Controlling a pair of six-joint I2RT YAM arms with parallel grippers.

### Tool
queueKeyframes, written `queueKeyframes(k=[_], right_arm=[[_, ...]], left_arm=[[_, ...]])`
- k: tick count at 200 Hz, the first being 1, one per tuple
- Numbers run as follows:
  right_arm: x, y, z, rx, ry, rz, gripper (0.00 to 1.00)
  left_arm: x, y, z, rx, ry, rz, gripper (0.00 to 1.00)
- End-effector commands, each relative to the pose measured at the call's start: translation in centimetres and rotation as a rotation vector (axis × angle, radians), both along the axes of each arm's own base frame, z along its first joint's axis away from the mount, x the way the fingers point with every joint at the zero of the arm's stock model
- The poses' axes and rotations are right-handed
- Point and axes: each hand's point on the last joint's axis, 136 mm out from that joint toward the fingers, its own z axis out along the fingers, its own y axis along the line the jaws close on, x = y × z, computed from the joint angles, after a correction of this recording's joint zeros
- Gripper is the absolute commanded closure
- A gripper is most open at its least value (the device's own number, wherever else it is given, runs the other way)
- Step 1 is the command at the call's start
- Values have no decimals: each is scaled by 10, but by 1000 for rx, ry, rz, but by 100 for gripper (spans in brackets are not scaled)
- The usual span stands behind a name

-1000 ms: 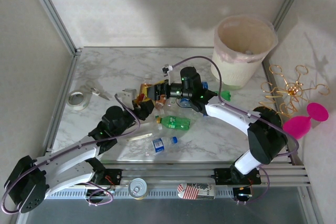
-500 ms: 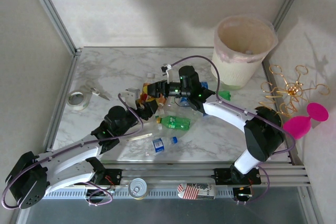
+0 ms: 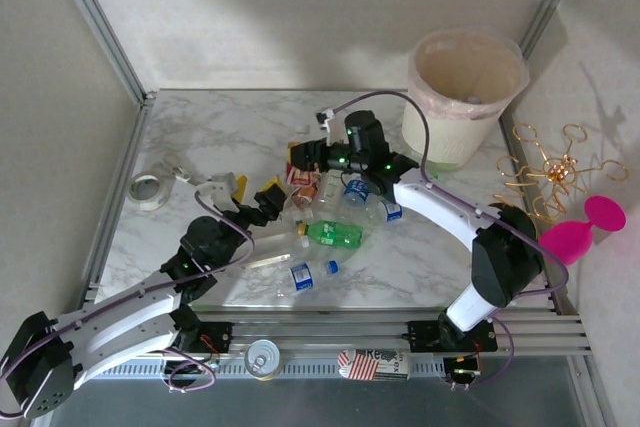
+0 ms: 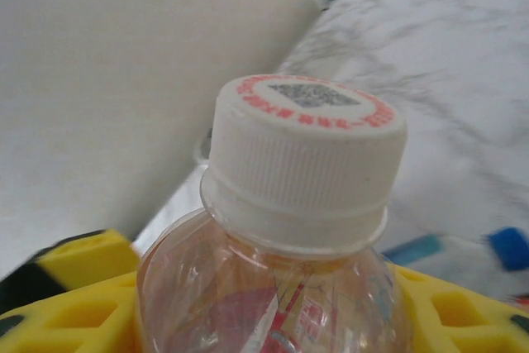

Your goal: Put the plastic bottles in the bin

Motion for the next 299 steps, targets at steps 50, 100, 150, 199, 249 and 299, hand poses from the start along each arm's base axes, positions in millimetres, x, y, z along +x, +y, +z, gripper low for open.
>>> queueKeyframes(k=[50, 100, 150, 199, 249, 299], right_arm=[[82, -124, 117, -282, -379, -440, 49], [126, -226, 198, -372, -562, -851, 50], [163, -318, 213, -451, -591, -1192, 50], [188, -353, 167, -507, -480, -1234, 50], [202, -350, 95, -548, -347, -1171, 45], [204, -350, 93, -547, -336, -1165, 30]], left_arm=[[15, 68, -50, -190, 156, 236, 0], [17, 91, -80, -310, 224, 298, 0], [18, 85, -97, -273, 288, 261, 0], [16, 85, -100, -284, 289, 250, 0], [17, 83, -98, -288, 290, 239, 0], [16, 83, -99, -285, 300, 239, 1]])
